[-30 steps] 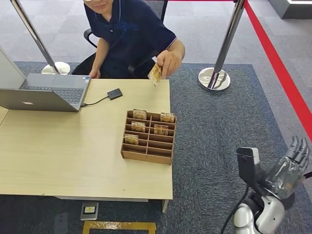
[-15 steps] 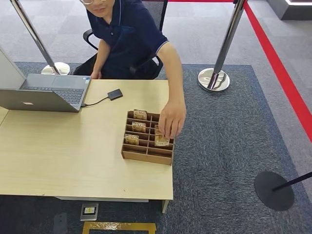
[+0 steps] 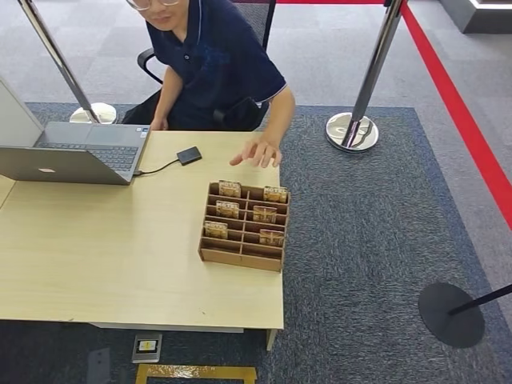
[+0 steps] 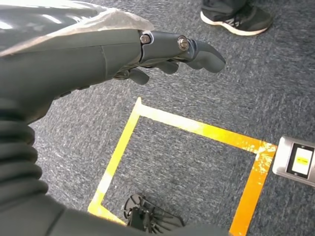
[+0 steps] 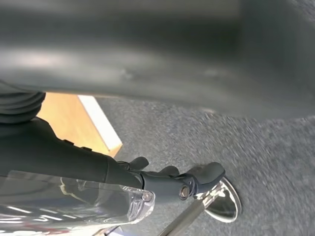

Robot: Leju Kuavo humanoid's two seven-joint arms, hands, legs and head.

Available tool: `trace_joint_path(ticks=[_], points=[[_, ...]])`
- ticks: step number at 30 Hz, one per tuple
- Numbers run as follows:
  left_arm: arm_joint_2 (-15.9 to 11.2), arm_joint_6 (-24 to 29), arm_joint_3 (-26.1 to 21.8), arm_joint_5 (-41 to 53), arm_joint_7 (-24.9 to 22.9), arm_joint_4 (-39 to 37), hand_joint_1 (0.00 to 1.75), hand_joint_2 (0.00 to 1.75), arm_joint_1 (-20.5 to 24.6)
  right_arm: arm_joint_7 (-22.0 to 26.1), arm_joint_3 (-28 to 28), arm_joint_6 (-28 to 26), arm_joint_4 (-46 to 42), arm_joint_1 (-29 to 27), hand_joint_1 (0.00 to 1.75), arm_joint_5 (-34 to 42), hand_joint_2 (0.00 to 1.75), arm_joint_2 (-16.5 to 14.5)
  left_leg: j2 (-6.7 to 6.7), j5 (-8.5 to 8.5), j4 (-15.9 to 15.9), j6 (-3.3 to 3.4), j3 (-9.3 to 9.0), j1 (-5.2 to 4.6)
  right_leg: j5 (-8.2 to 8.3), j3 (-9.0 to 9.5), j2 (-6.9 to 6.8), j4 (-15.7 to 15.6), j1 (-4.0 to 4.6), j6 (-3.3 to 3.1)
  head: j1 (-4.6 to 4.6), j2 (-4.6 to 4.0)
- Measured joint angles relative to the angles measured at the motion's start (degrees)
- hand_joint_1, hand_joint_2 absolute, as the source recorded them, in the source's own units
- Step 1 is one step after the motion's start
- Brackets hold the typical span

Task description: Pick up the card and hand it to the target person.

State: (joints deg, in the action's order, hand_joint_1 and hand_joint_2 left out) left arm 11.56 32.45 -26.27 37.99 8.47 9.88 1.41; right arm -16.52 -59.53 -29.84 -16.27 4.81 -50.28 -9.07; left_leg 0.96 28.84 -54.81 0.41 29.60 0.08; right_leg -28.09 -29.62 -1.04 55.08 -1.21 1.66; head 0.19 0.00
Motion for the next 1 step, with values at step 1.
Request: trace_joint_path(ticks=[1], points=[[0.0, -0.1, 0.0, 0.1, 0.1, 0.0, 0.00, 1.75, 0.0, -0.1, 0.1, 0.3, 0.3, 0.0, 0.00, -0.1, 0.00, 0.0, 0.00, 0.00, 0.0, 0.00, 0.00, 0.00, 0.00, 0.00, 0.00, 0.0, 0.00, 0.00, 0.00, 0.00]])
